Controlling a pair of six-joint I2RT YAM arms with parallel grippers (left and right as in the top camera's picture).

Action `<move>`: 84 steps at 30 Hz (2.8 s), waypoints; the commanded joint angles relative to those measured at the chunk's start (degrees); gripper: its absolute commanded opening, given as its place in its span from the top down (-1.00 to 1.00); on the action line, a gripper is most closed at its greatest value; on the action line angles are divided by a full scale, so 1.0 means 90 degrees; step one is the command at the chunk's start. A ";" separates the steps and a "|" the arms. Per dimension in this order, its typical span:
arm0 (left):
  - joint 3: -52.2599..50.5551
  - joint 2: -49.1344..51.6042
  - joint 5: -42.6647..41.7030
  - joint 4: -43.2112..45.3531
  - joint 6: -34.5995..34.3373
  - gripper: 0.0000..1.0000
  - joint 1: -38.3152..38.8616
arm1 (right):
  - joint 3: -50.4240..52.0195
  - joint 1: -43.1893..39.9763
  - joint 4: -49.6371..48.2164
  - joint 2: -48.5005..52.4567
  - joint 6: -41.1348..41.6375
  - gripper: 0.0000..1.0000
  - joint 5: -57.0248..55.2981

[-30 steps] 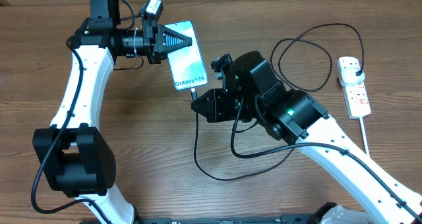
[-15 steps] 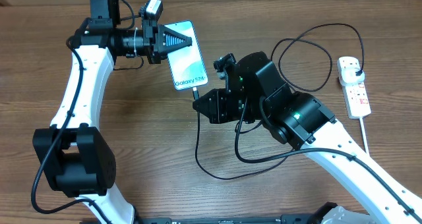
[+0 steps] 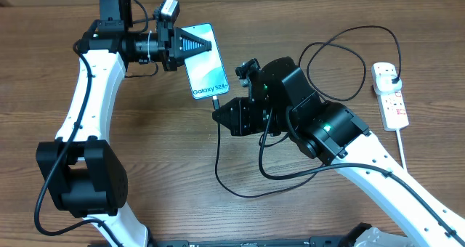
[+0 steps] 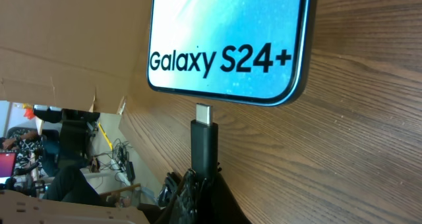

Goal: Plug charger to phone and switch on socket
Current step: 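Push the connector up into the phone's port with the right gripper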

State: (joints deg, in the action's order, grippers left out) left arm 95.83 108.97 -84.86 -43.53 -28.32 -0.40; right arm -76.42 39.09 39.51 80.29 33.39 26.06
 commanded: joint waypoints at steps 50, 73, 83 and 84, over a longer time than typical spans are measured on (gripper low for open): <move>0.0087 -0.0073 -0.0580 0.0010 0.0172 0.92 0.0175 | -0.0005 0.0005 -0.0177 -0.0121 -0.0017 0.93 -0.0301; 0.0087 -0.0073 -0.0639 0.0007 0.0172 0.92 0.0216 | -0.0005 -0.0522 -0.0580 0.0131 0.0100 0.93 -0.0291; 0.0087 -0.0073 -0.0627 0.0010 0.0172 0.91 0.0216 | -0.0005 -0.0561 -0.0646 0.0131 0.0097 0.93 -0.0291; 0.0087 -0.0073 -0.0622 0.0010 0.0172 0.91 0.0216 | -0.0005 -0.0561 -0.0634 0.0131 0.0097 0.93 -0.0291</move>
State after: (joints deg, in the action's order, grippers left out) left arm 95.85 108.99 -85.47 -42.57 -28.14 0.62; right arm -75.94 36.71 36.67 81.06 34.11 29.56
